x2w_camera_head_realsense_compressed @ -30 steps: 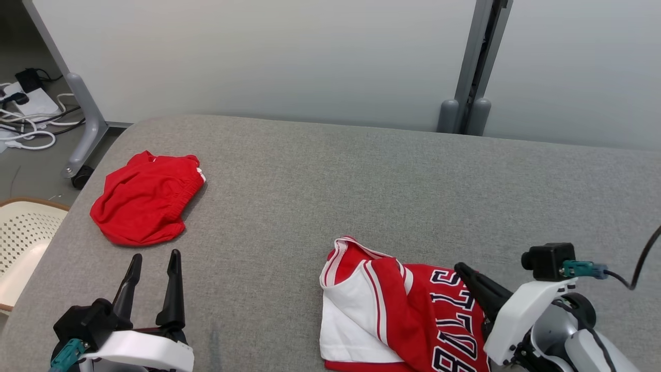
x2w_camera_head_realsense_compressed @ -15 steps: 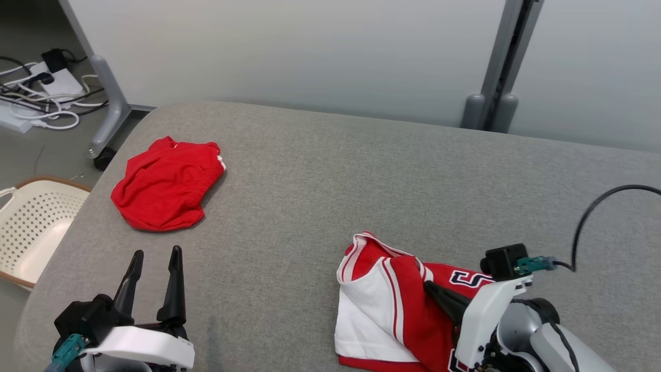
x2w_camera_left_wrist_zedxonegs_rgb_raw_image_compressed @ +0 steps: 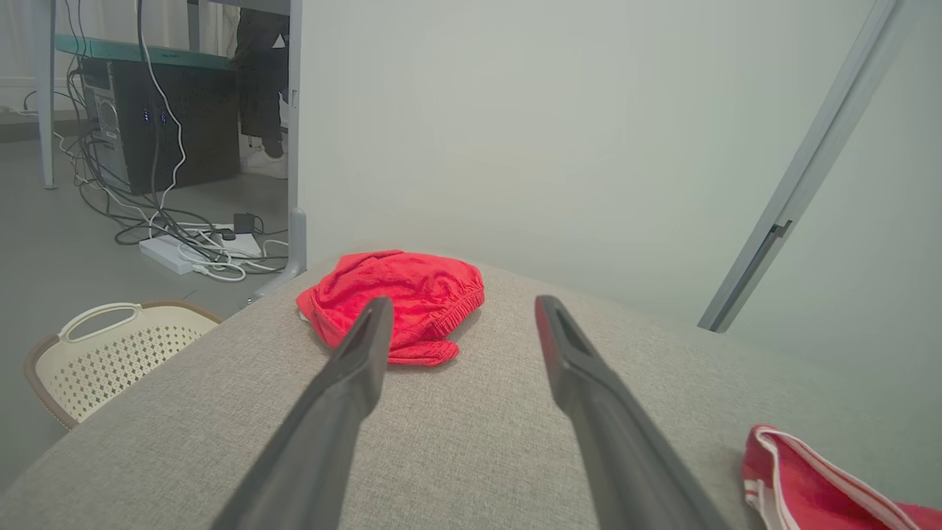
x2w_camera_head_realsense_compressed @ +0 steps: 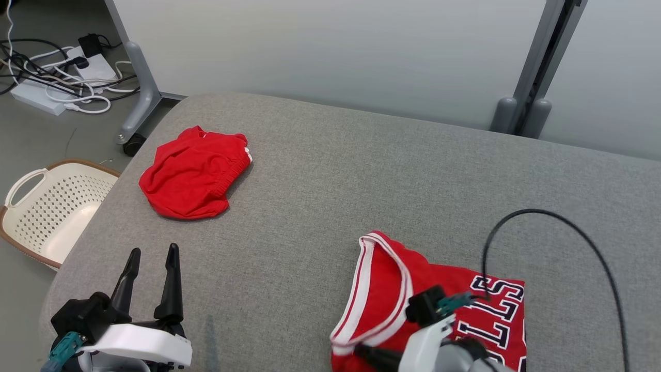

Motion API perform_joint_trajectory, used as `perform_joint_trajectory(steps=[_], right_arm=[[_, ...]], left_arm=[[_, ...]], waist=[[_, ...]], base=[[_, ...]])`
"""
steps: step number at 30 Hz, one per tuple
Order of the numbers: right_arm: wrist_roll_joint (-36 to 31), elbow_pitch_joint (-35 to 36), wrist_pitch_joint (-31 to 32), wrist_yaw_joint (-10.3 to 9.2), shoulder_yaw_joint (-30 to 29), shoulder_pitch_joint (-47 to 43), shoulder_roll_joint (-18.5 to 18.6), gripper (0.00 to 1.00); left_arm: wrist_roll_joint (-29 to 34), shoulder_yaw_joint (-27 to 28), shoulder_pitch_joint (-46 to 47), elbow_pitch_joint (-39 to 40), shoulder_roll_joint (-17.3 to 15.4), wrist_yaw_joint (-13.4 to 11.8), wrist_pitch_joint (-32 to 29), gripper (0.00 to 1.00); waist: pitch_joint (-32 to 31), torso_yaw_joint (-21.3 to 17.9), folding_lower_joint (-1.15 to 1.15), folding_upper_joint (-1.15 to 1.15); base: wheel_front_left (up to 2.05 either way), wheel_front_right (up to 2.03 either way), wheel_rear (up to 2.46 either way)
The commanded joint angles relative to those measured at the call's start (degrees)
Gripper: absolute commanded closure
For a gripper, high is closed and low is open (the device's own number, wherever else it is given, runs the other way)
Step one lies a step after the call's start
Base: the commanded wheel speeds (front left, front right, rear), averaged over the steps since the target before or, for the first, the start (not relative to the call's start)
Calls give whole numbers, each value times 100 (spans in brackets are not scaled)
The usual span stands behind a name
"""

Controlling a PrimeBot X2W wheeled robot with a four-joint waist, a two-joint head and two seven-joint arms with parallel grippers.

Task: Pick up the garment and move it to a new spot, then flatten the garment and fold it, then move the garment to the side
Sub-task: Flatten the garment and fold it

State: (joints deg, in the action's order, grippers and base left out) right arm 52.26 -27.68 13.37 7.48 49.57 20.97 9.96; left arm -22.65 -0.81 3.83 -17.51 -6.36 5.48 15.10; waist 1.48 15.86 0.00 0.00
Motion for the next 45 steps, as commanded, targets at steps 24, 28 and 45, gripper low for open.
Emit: perform_joint_trajectory(steps=[24, 28, 45], right_arm=[[774, 911, -1207, 6, 186, 389, 1078, 100], [614, 905, -1391, 5, -272, 247, 1280, 100], [-368, 874, -701, 5, -2076, -661, 1182, 0]], left_arm=[[144, 251, -63, 75, 65, 55, 3, 0], [172, 265, -91, 104, 79, 55, 3, 0], [222, 253, -15, 119, 73, 101, 3, 0]], waist=[[-118, -859, 0, 0], [-122, -984, 0, 0], [-34, -1069, 0, 0]], base=[[0, 0, 0], [0, 0, 0], [0, 0, 0]])
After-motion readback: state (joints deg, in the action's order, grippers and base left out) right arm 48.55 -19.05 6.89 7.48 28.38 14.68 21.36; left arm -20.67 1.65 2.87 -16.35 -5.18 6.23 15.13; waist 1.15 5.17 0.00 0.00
